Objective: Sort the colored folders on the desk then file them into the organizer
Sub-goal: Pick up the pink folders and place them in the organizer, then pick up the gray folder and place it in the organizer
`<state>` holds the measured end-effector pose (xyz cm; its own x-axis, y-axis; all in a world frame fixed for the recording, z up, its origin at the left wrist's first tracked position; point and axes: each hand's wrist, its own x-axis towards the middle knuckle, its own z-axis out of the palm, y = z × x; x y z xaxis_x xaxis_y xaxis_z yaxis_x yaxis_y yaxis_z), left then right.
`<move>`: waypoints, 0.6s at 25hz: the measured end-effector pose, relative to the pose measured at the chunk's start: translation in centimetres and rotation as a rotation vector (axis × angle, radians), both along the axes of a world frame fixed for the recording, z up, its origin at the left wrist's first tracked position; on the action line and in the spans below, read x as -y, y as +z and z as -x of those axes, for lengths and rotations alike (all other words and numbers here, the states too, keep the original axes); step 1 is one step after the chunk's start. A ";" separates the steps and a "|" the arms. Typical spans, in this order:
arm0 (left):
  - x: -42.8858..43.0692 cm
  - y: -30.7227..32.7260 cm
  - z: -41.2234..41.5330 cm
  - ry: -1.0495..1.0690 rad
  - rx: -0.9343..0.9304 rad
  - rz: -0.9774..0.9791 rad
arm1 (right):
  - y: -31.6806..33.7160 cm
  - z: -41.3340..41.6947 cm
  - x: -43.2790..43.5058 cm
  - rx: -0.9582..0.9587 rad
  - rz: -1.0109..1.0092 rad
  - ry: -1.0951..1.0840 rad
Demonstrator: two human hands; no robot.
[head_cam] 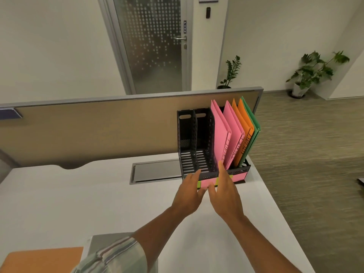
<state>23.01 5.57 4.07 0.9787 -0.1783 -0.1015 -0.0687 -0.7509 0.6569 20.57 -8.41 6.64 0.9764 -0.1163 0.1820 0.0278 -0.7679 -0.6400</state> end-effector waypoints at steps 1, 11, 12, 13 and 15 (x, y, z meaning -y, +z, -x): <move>-1.0 -0.5 0.8 0.003 0.020 -0.029 | -0.7 0.9 -0.5 -0.012 0.032 0.016; -11.0 -3.6 10.4 0.044 -0.021 -0.208 | -6.8 8.8 -7.8 -0.261 0.199 0.111; -12.3 -4.0 11.5 0.049 -0.033 -0.220 | -7.4 9.6 -8.8 -0.277 0.214 0.130; -13.6 -4.4 12.5 0.057 -0.043 -0.225 | -8.1 10.3 -9.6 -0.292 0.227 0.152; -16.3 -4.9 14.4 0.078 -0.051 -0.231 | -9.2 11.9 -11.2 -0.329 0.248 0.193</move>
